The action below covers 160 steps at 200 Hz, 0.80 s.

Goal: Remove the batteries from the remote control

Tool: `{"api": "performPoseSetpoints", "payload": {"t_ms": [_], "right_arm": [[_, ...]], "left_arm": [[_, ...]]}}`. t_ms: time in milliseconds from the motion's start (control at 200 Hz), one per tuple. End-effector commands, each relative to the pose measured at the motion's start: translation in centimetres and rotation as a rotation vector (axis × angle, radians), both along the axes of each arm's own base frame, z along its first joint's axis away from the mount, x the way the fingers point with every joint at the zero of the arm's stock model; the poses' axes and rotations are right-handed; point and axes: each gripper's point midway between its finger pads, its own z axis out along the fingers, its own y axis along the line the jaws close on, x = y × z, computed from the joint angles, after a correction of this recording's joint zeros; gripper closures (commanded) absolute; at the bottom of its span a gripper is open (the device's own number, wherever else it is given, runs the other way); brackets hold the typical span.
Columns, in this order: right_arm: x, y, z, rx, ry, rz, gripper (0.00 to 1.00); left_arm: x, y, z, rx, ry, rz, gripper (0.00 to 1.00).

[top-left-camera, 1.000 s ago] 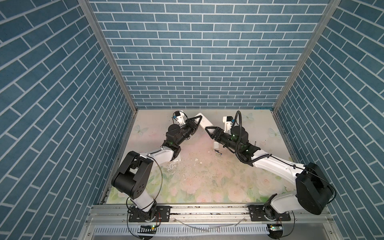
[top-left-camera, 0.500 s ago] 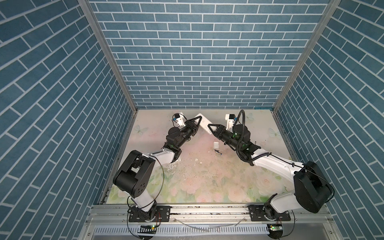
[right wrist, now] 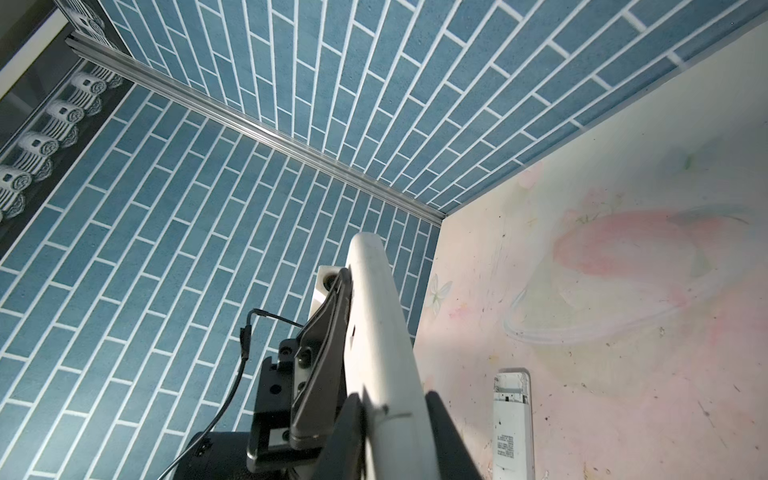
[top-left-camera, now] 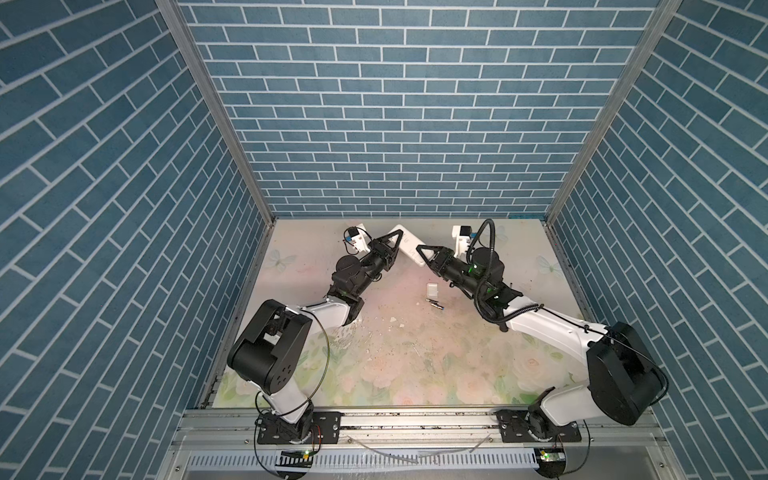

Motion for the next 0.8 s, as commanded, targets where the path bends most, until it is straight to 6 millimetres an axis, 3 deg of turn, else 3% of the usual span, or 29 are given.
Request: {"api": "performPoseSetpoints", "payload": {"t_ms": [0,310,670,795], "right_arm": [[-0.3,0.9,1.7,-0.024,-0.077,0.035,0.71],[-0.8,-0.1,0.7,-0.079,-0.051,0.012,0.61],[-1.0,-0.4,-0.3,-0.089,-0.029,0.006,0.75],[-1.1,-0.4,-0.4,-0.088,-0.025,0.009,0.75]], "left_arm": [[-1.2,-1.9,-0.1,0.063,-0.075,-0.061,1.00],[0.0,-0.6,1.1,0.026,-0.104,-0.025,1.00],[0.6,1.1,2.0,0.025,-0.119,0.008,1.00],[0.8,1.4,2.2,0.027,-0.122,0.018,1.00]]}}
